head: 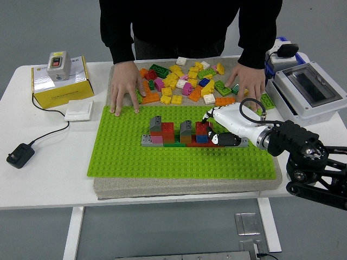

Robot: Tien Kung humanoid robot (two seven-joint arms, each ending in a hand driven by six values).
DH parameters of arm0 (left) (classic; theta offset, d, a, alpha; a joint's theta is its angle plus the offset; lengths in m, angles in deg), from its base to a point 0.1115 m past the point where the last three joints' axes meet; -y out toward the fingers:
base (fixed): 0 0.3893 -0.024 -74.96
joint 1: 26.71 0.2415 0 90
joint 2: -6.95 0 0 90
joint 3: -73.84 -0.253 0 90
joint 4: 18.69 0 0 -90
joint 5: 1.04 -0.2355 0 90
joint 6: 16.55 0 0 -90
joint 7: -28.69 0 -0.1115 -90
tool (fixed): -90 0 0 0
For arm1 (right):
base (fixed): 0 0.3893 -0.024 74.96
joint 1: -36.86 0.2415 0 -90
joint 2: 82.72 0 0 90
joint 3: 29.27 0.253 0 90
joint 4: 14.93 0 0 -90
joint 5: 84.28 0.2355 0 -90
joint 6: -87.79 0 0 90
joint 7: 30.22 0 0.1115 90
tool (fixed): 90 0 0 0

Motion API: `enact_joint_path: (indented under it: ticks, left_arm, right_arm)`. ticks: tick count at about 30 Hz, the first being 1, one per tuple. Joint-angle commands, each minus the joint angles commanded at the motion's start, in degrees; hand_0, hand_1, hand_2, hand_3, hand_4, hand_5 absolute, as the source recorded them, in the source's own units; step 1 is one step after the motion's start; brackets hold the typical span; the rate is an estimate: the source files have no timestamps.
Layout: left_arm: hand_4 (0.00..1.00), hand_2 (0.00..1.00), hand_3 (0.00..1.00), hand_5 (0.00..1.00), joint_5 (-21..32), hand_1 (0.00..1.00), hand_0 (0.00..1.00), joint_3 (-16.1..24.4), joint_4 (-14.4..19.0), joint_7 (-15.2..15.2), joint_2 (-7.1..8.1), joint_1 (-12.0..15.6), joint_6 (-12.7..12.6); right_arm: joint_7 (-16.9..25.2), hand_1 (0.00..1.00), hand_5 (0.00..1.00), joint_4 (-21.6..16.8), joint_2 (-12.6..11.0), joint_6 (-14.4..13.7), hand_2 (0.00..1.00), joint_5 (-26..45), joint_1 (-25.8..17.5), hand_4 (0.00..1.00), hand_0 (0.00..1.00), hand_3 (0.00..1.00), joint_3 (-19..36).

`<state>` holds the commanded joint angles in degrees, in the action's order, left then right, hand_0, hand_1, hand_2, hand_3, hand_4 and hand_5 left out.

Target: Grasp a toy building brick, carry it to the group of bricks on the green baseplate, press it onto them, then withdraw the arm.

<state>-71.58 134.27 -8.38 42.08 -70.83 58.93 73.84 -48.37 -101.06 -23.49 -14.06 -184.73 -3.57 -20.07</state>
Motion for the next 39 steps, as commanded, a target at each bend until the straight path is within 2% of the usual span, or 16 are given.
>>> enact_joint_path:
  ticks: [39]
  left_arm:
    - [0.115, 0.518, 0.588, 0.707, 0.64, 0.592, 0.608, -0.50, 0.00, -0.20, -0.03, -0.68, -0.03]
  right_arm:
    - [0.81, 0.164, 0.490, 1.15, 0.34, -0.63, 0.748, 1.80, -0.38, 0.275, 0.088, 0.697, -0.35]
